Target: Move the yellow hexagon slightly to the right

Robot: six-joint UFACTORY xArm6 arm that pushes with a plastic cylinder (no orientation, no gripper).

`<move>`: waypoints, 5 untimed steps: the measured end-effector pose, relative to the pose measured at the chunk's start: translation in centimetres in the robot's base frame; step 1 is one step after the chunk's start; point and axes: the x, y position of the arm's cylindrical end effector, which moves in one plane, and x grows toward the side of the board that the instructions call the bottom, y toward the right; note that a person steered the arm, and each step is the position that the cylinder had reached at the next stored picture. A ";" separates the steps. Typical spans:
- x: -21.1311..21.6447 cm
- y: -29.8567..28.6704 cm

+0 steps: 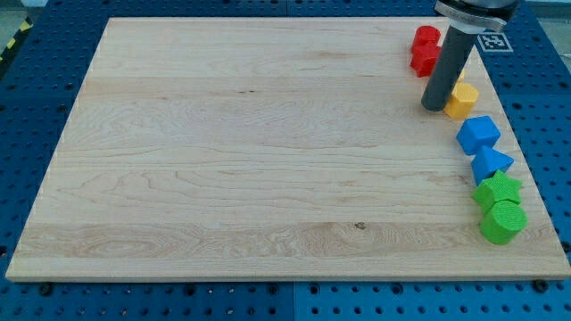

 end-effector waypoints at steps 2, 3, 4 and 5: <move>3.3 -2.8; 7.1 -4.9; 9.9 -8.2; 10.1 -9.4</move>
